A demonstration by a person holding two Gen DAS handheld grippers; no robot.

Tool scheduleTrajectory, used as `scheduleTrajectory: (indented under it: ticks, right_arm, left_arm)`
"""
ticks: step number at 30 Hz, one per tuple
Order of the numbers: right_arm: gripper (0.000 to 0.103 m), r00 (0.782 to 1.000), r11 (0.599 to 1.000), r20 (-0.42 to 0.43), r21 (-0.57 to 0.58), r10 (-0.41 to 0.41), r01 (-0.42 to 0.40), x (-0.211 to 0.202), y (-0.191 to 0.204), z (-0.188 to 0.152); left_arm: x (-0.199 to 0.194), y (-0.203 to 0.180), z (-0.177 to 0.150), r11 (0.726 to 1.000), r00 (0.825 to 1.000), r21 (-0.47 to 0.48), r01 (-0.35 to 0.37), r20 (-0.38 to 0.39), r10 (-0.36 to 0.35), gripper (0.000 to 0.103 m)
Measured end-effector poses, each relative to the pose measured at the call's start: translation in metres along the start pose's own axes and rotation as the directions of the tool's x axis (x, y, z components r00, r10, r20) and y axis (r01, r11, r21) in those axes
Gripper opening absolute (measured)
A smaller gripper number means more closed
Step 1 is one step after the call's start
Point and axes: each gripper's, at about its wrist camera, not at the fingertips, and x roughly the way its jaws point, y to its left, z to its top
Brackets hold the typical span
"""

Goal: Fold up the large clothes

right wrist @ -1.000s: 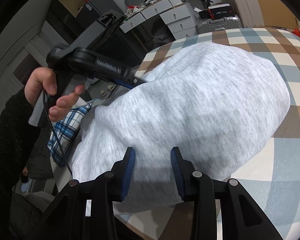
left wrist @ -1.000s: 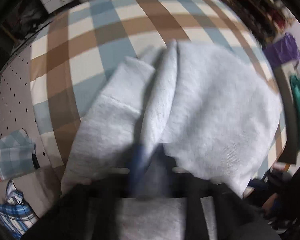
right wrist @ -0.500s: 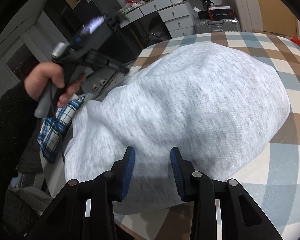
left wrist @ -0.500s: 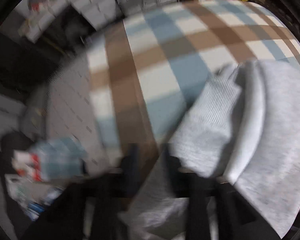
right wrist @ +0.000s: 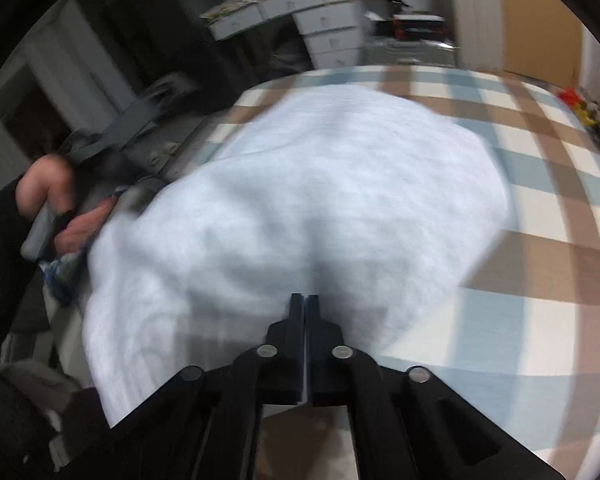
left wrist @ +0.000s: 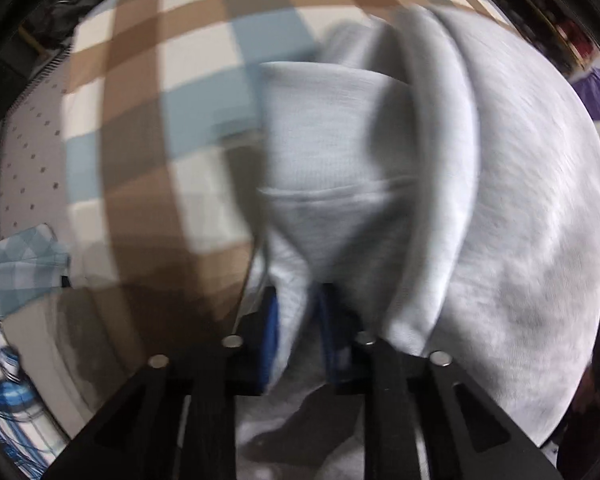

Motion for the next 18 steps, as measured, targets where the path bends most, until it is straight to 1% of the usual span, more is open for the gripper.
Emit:
scheduleTrajectory:
  ticks: [3,6,7,8,10,11,12,13,14,15,16,18]
  right_arm:
    - [0.0,1.0,0.999,-0.029,0.052,-0.011,0.013,-0.012,-0.027,0.007]
    - [0.0,0.994,0.995,-0.046,0.023,-0.1,0.101,-0.024,-0.046,0.018]
    - [0.0,0.99,0.991,-0.049,0.012,-0.132,0.133,-0.027,-0.054,0.023]
    - [0.001,0.985,0.987,-0.065,0.013,-0.157,0.158,-0.03,-0.063,0.029]
    - [0.002,0.972,0.976,-0.101,0.002,-0.214,0.216,-0.035,-0.076,0.04]
    - [0.002,0.967,0.973,-0.113,-0.002,-0.228,0.23,-0.04,-0.083,0.045]
    - [0.002,0.968,0.974,-0.111,0.007,-0.223,0.225,-0.047,-0.086,0.045]
    - [0.002,0.973,0.978,-0.102,0.02,-0.207,0.21,-0.057,-0.087,0.044]
    - [0.004,0.981,0.983,-0.081,0.035,-0.177,0.18,-0.071,-0.086,0.04]
    - [0.015,0.987,0.987,-0.061,0.046,-0.151,0.154,-0.082,-0.083,0.032]
    - [0.029,0.99,0.99,-0.047,0.05,-0.132,0.134,-0.09,-0.079,0.024]
    - [0.042,0.996,0.994,-0.018,0.066,-0.088,0.089,-0.105,-0.069,-0.001]
  left_arm:
    - [0.003,-0.035,-0.007,0.998,1.0,0.058,0.004,-0.023,-0.002,0.011]
    - [0.007,-0.063,-0.015,0.997,0.999,0.072,0.035,-0.03,-0.033,0.011]
    - [0.008,-0.078,-0.019,0.995,0.998,0.067,0.067,-0.024,-0.066,0.011]
    - [0.008,-0.084,-0.021,0.994,0.996,0.061,0.092,-0.019,-0.091,0.01]
    - [0.011,-0.102,-0.027,0.984,0.984,0.031,0.176,-0.007,-0.176,0.011]
    - [0.012,-0.107,-0.029,0.973,0.973,0.007,0.231,-0.007,-0.231,0.014]
    - [0.012,-0.107,-0.031,0.964,0.964,-0.011,0.265,-0.008,-0.265,0.017]
    - [0.012,-0.102,-0.034,0.946,0.947,-0.054,0.321,-0.003,-0.321,0.017]
    - [0.009,-0.097,-0.038,0.94,0.943,-0.081,0.332,0.014,-0.332,0.017]
    - [0.003,-0.093,-0.042,0.945,0.949,-0.088,0.316,0.032,-0.314,0.017]
    - [-0.005,-0.088,-0.046,0.947,0.951,-0.088,0.309,0.056,-0.305,0.018]
    - [-0.021,-0.082,-0.053,0.947,0.947,-0.081,0.311,0.112,-0.301,0.019]
